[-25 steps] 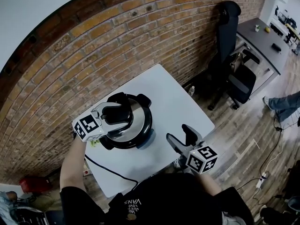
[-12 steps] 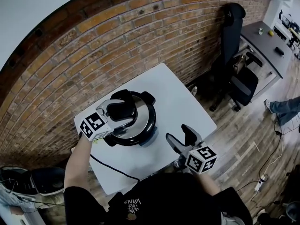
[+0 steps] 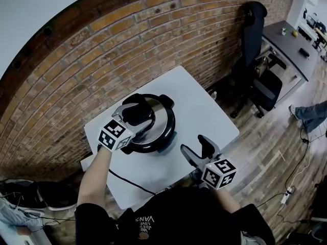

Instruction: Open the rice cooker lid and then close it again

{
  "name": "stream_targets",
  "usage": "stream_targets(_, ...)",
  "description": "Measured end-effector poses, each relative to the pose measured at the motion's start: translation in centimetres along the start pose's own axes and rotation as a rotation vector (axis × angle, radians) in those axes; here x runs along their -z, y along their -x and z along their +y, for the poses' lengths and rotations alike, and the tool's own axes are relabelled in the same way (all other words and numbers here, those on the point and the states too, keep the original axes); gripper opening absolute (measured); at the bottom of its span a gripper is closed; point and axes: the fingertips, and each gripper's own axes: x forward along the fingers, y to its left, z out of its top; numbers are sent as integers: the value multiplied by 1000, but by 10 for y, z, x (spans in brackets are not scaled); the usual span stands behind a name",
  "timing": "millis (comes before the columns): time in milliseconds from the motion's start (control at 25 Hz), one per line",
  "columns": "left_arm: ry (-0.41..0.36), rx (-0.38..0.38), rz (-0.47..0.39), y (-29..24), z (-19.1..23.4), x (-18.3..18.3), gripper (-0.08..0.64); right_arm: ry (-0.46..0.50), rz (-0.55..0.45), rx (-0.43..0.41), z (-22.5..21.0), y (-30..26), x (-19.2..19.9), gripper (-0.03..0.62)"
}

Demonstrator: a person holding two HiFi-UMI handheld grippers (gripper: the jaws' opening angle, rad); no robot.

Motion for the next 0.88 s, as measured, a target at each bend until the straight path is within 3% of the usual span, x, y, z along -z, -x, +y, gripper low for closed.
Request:
stream_targets(640, 124, -214, 39, 1, 6, 2, 282, 21, -36, 53, 45, 17, 25, 348)
stream_targets(880, 169, -231, -95, 26, 6, -3, 292, 48, -79, 84, 65, 30, 24, 348)
